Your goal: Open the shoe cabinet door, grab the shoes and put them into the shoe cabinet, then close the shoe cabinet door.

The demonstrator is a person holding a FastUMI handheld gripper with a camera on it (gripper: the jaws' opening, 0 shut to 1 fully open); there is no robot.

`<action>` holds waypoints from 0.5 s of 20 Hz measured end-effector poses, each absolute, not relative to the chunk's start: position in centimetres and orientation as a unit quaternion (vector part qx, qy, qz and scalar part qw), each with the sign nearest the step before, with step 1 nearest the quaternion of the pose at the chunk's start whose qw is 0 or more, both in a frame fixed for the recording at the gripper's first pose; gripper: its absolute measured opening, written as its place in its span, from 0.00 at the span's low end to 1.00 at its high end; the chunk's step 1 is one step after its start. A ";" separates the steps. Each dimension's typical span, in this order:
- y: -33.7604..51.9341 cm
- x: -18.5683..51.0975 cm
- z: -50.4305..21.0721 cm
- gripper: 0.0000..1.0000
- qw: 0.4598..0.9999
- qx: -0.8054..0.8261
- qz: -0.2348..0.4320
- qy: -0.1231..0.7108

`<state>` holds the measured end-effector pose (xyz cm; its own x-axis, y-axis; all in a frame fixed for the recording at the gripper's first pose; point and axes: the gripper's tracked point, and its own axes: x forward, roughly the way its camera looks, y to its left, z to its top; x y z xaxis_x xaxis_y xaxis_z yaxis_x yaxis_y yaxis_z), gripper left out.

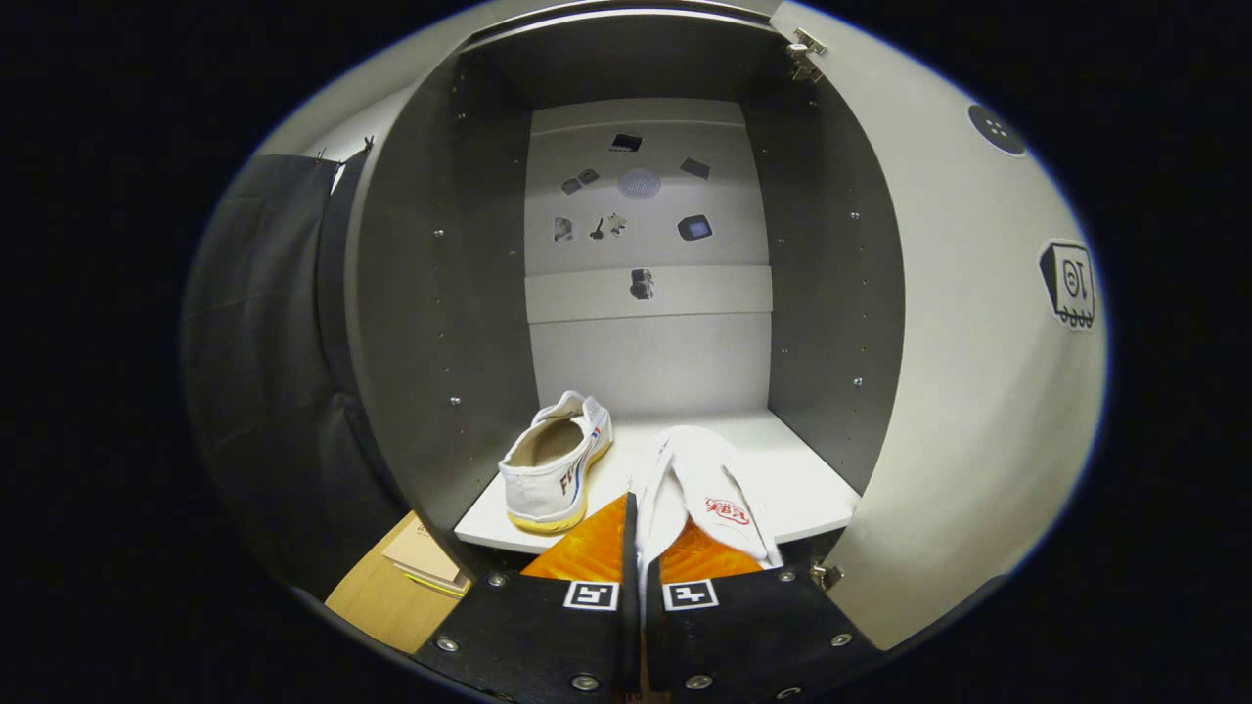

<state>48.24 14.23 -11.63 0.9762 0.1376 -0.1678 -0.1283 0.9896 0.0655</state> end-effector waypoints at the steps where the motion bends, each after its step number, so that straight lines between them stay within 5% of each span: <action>1: 14.2 49.0 -11.9 0.02 0.994 0.022 0.063 0.090; 10: 14.4 56.6 -14.4 0.02 0.990 -0.005 0.069 0.126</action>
<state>56.57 14.36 -14.39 0.9585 0.1359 -0.2505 -0.1386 0.9903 0.0070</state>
